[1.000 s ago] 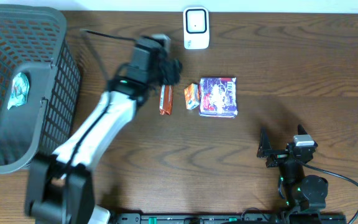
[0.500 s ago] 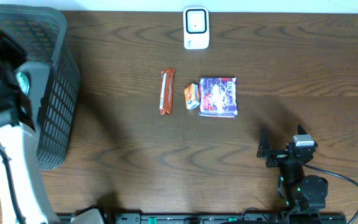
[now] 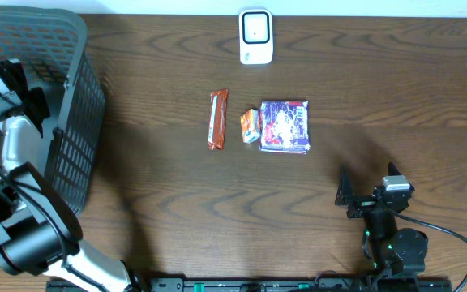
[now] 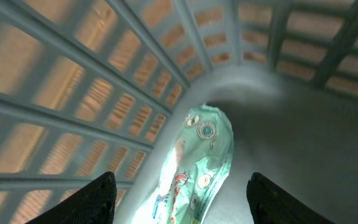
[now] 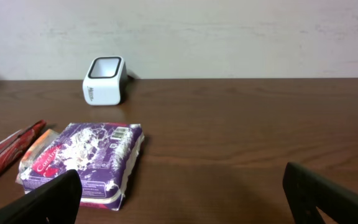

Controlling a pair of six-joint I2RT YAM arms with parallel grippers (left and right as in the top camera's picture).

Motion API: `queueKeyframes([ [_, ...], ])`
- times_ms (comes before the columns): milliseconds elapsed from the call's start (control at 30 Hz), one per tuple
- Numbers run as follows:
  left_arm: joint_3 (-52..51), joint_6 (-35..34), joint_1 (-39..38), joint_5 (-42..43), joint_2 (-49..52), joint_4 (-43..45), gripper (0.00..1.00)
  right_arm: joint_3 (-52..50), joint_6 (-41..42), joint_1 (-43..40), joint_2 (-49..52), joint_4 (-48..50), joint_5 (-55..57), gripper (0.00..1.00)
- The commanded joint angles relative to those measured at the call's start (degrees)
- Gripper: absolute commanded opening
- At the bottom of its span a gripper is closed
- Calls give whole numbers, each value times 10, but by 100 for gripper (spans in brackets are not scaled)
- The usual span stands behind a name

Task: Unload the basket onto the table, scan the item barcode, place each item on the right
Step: 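Reach the left gripper into the basket and grasp the green packet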

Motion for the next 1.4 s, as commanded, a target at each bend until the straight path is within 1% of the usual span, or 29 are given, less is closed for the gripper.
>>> queueKeyframes([
  [0, 1, 15, 20, -9, 31, 18, 68, -2, -8, -6, -2, -1, -1, 99],
  [200, 1, 15, 33, 26, 81, 27, 68, -2, -8, -6, -2, -1, -1, 99],
  [300, 1, 15, 33, 26, 98, 30, 68, -2, -8, -6, -2, -1, -1, 99],
  [367, 1, 15, 33, 26, 109, 30, 65, -2, -8, -6, -2, -1, -1, 99],
  [433, 1, 15, 33, 26, 117, 27, 51, -2, -8, -6, -2, -1, -1, 99],
  [467, 1, 12, 33, 26, 121, 25, 39, -2, -8, -6, -2, -1, -1, 99],
  [500, 1, 10, 33, 26, 122, 22, 31, -2, -8, -6, -2, -1, -1, 99],
  [533, 1, 10, 33, 26, 121, 17, 11, -2, -8, -6, -2, -1, -1, 99],
  [567, 1, 10, 33, 26, 117, 13, 7, -2, -8, -6, -2, -1, -1, 99],
  [600, 1, 6, 33, 26, 109, 10, 7, -2, -8, -6, -2, -1, -1, 99],
  [667, 1, -28, 33, 26, 89, 10, 7, -2, -8, -6, -2, -1, -1, 99],
  [700, 1, -70, 33, 28, 58, 12, 7, -2, -8, -6, -2, -1, -1, 99],
  [767, 1, -98, 33, 58, 8, 16, 7, -2, -8, -6, -2, -1, -1, 99],
  [833, 1, -141, 33, 116, -82, 31, 7, -2, -8, -6, -2, -1, -1, 99],
  [933, 1, -219, 32, 185, -187, 50, 7, -2, -8, -6, -2, -1, -1, 99],
  [1033, 1, -291, 28, 219, -289, 58, 7, -2, -8, -6, -2, -1, -1, 99],
  [1133, 1, -331, 12, 222, -362, 57, 7, -2, -8, -6, -2, -1, -1, 99],
  [1233, 1, -364, -29, 222, -422, 55, 7, -2, -8, -6, -2, -1, -1, 99],
  [1300, 1, -370, -81, 222, -449, 49, 7, -2, -8, -6, -2, -1, -1, 99],
  [1367, 1, -369, -153, 221, -459, 37, 7, -2, -8, -6, -2, -1, -1, 99],
])
